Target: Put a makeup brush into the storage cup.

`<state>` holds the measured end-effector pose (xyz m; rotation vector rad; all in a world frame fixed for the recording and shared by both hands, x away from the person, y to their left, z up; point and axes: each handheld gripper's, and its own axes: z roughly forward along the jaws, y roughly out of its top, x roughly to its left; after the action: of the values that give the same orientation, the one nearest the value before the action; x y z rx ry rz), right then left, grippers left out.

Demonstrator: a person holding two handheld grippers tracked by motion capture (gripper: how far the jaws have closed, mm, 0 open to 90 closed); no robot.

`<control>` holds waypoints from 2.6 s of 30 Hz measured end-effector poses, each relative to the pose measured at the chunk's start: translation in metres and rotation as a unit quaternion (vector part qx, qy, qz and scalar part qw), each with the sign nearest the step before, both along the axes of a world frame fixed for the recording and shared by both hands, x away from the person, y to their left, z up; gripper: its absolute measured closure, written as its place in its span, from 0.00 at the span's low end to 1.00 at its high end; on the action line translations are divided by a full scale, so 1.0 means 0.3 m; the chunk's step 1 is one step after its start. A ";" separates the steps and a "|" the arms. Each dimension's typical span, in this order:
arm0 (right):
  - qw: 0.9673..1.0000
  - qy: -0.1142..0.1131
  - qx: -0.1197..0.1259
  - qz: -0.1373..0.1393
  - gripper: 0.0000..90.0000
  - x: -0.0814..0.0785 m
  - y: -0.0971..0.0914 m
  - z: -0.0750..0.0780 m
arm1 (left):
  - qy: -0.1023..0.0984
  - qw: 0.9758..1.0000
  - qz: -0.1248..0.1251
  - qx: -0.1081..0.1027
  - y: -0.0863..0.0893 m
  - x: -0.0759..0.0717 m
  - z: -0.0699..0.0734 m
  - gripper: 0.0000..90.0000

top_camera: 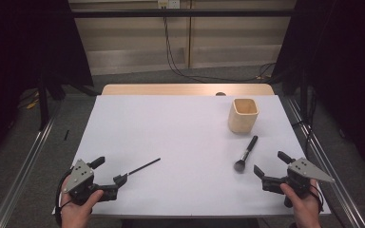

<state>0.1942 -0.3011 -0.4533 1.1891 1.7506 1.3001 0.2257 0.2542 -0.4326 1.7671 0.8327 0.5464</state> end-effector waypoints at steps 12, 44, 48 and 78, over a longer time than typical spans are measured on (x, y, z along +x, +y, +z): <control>1.000 -0.003 0.004 0.006 0.00 -0.004 0.008 0.003 | -0.014 1.000 -0.012 -0.009 -0.032 0.032 0.038 0.03; 1.000 0.000 0.006 0.013 0.00 -0.002 0.017 -0.002 | -0.009 0.999 -0.031 -0.002 -0.117 0.199 0.055 0.03; 1.000 -0.002 0.009 0.005 0.00 -0.010 0.008 -0.001 | -0.003 1.000 -0.028 -0.001 -0.116 0.213 0.049 0.03; 1.000 0.010 0.006 0.010 0.00 -0.030 -0.010 -0.009 | 0.107 0.985 -0.082 0.103 -0.127 0.295 0.044 0.05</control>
<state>0.1851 -0.3041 -0.4560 1.1983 1.7763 1.3162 0.3140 0.2161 -0.4193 2.0915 0.7893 0.3458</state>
